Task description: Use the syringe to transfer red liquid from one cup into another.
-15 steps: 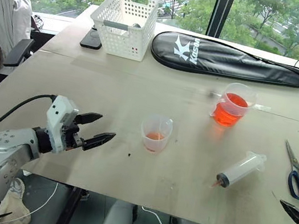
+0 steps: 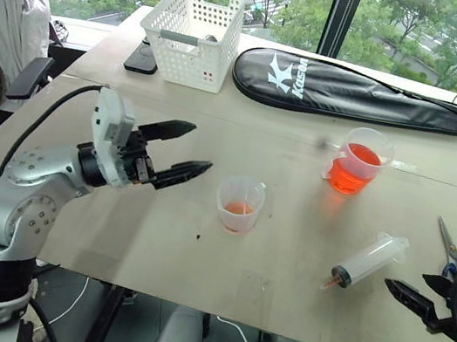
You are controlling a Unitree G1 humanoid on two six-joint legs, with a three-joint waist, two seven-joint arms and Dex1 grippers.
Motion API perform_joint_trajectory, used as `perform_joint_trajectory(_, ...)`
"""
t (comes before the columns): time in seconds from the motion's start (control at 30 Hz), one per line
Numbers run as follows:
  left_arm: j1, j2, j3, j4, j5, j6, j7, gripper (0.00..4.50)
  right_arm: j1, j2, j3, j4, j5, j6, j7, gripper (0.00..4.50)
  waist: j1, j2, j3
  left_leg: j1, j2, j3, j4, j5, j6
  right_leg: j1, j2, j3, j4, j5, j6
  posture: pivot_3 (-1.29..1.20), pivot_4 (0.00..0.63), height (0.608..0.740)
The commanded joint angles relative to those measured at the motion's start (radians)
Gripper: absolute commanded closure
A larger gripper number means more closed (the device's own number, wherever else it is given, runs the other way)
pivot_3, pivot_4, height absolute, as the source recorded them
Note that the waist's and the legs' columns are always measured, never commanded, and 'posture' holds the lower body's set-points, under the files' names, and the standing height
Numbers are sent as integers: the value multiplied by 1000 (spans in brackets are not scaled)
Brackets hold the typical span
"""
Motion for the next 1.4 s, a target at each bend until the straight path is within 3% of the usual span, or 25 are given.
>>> perform_joint_trajectory(0.03,-26,47,-24,-106,-58,7,-80,88,-51,-86,164,55,346,-223,-360,0,-4,-1,0,0,0,0,0,0,0,0,0,0,0,0,0,0,150,724)
perform_joint_trajectory(0.07,-26,57,-35,-116,-59,4,-98,88,-86,-80,214,62,366,-270,-417,0,-5,-2,0,0,0,-1,0,0,0,0,1,0,0,0,0,0,150,724)
perform_joint_trajectory(0.23,-18,90,-57,-149,-69,-4,-157,88,-332,161,438,67,368,-443,-734,0,-9,-1,-1,1,2,-3,3,0,0,1,6,2,1,-2,4,0,150,724)
perform_joint_trajectory(0.47,14,94,-51,-171,-70,-9,-159,88,-499,374,573,70,368,-501,-1140,0,-7,0,-1,0,2,-2,2,0,0,0,6,4,2,0,0,0,150,724)
perform_joint_trajectory(0.63,27,87,-46,-188,-78,-4,-136,88,-572,379,633,129,368,-412,-1246,0,-9,0,-1,0,2,-1,2,0,0,0,5,5,2,0,0,0,150,724)
perform_joint_trajectory(0.73,34,86,-43,-197,-83,-4,-120,0,-572,356,646,162,368,-344,-1218,839,-9,0,-1,1,2,-1,2,0,0,0,5,5,2,0,0,0,150,724)
perform_joint_trajectory(0.8,35,86,-44,-199,-85,-6,-111,0,-556,333,647,165,368,-311,-1176,1711,-9,-1,-1,1,3,-1,2,0,0,0,6,5,2,0,0,0,150,724)
perform_joint_trajectory(0.9,37,84,-46,-201,-87,-7,-97,0,-510,184,644,159,368,-216,-991,2920,-9,-1,-2,1,3,-1,2,0,0,1,5,6,2,0,0,0,150,724)
perform_joint_trajectory(1.0,36,81,-52,-202,-87,-9,-89,0,-507,13,652,167,368,-133,-776,2973,-6,0,-1,1,2,0,2,0,0,1,4,6,2,0,0,0,150,724)
perform_joint_trajectory(1.1,24,78,-62,-197,-87,-9,-86,0,-596,-206,677,140,324,45,-549,2973,-7,4,1,1,3,0,3,0,0,1,5,5,2,0,0,0,150,724)
perform_joint_trajectory(1.27,-3,68,-89,-171,-73,-20,-94,0,-657,-382,735,62,-116,127,-38,2973,-6,5,-1,1,4,0,2,0,0,-1,6,4,1,0,0,0,150,724)
perform_joint_trajectory(1.4,-24,54,-108,-165,-66,-22,-87,0,-638,-402,811,67,-381,44,247,2973,-3,5,0,0,3,1,2,0,0,-1,4,4,0,0,0,0,150,724)
